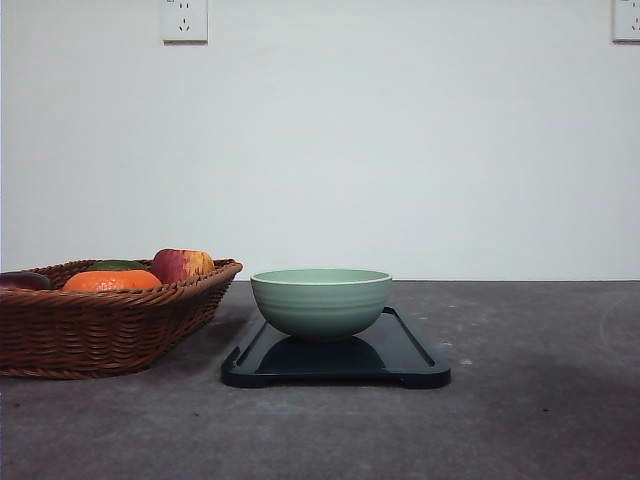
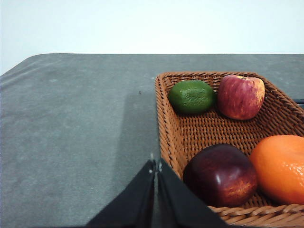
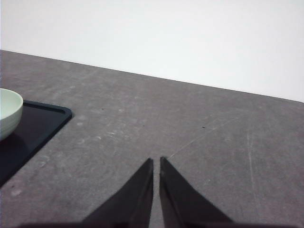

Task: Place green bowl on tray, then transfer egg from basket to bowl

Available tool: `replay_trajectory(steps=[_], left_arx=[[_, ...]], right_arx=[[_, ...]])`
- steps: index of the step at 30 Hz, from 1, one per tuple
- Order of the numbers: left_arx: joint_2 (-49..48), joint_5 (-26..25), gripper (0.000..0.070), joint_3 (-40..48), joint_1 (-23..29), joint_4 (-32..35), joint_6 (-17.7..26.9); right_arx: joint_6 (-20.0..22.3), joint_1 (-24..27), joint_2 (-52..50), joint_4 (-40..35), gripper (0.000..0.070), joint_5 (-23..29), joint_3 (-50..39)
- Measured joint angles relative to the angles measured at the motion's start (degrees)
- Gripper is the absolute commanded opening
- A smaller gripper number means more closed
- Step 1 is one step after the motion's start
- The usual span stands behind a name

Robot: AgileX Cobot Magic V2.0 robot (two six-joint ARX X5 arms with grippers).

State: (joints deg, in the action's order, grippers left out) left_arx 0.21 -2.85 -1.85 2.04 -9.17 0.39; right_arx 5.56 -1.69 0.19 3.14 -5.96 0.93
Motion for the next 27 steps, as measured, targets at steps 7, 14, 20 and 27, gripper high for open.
replay_trajectory(steps=[7,14,20,27], left_arx=[[0.0,0.0,0.0000,0.0,0.0,0.0,0.0],[0.0,0.0,0.0000,0.0,0.0,0.0,0.0],[0.0,0.0,0.0000,0.0,0.0,0.0,0.0],[0.0,0.0,0.0000,0.0,0.0,0.0,0.0]], right_arx=[[0.0,0.0,0.0,0.0,0.0016,0.0,0.0],[0.0,0.0,0.0,0.0,0.0016,0.0,0.0],[0.0,0.0,0.0,0.0,0.0016,0.0,0.0],[0.0,0.0,0.0,0.0,0.0016,0.0,0.0]])
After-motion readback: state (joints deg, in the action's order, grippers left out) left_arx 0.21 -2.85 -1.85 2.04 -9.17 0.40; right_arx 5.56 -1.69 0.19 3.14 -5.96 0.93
